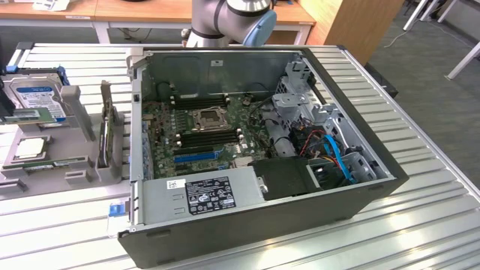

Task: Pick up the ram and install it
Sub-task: 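Pick up the ram and move it above insertion slot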

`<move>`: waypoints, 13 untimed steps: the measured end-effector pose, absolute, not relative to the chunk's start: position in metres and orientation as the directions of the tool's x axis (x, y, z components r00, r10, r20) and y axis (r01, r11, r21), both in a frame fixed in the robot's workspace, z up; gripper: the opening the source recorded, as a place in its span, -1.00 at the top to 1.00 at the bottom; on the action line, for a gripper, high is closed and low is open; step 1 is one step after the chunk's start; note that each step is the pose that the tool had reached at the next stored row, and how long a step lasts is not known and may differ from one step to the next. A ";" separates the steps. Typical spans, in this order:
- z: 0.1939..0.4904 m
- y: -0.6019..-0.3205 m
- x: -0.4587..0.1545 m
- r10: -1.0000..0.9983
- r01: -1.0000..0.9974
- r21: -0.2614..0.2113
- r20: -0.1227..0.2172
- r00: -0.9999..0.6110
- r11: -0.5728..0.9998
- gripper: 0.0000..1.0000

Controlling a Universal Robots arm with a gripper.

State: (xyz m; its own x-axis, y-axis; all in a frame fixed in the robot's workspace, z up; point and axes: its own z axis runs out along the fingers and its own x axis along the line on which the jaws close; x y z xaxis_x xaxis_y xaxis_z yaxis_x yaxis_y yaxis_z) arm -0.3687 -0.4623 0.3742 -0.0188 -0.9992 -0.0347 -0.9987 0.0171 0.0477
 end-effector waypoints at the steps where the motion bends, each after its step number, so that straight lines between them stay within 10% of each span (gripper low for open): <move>1: 0.375 -0.462 -0.369 -0.999 -0.999 0.048 -0.035 -0.019 0.017 0.77; 13: 0.387 -0.462 -0.368 -0.999 -0.999 0.048 -0.035 -0.019 0.017 0.77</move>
